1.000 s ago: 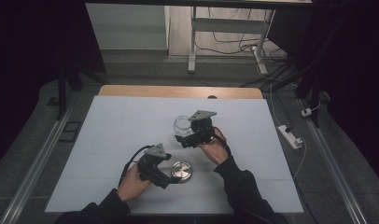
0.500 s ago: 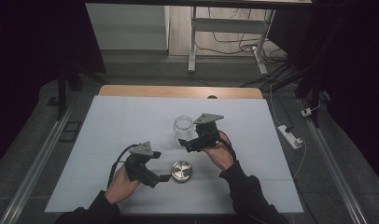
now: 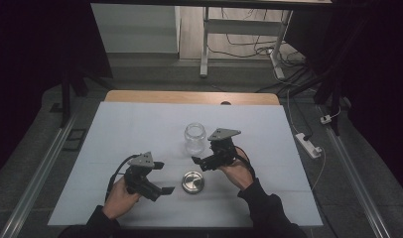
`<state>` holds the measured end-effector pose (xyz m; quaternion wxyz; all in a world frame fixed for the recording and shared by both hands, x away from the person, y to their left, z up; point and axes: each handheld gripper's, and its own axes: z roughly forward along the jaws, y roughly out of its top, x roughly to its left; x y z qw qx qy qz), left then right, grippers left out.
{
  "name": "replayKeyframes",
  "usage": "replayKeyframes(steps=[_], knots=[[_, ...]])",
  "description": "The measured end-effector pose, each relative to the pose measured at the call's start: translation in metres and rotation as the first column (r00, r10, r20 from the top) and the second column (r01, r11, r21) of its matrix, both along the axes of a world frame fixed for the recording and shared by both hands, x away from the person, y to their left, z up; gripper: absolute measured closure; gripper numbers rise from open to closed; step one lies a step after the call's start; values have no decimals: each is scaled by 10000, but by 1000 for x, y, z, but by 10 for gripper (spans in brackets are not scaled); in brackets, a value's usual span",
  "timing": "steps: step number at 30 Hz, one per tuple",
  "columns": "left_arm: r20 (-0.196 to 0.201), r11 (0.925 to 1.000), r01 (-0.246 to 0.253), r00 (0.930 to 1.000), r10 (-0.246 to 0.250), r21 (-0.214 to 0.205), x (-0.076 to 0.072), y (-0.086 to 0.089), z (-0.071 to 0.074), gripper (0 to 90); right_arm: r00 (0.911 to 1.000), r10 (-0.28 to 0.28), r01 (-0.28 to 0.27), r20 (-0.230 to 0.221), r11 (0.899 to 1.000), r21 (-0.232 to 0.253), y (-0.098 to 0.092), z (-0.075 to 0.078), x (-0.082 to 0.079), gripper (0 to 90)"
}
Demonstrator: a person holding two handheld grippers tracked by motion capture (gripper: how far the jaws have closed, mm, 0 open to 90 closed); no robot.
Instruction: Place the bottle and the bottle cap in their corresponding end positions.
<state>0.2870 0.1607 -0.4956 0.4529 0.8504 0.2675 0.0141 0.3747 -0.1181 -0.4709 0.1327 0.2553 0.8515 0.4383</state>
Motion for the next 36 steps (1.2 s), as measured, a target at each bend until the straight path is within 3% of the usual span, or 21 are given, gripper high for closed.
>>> replayKeyframes(steps=[12,21,31,36], knots=[[19,9989,-474,9989,474,-47,-10,17,0,0,10000,95,-95,4,9999,38,-12,2,-19,0],[165,9939,-1104,9937,1104,-35,-21,36,2,0,10000,16,-15,-86,9999,136,-32,3,-37,0],[145,9839,-1783,9839,1782,92,-35,59,-1,0,9988,-386,397,-314,9986,345,-63,0,-54,0],[171,9745,-2244,9744,2243,47,-45,75,-2,0,9969,-743,754,-261,9961,463,-82,-1,-63,0]])
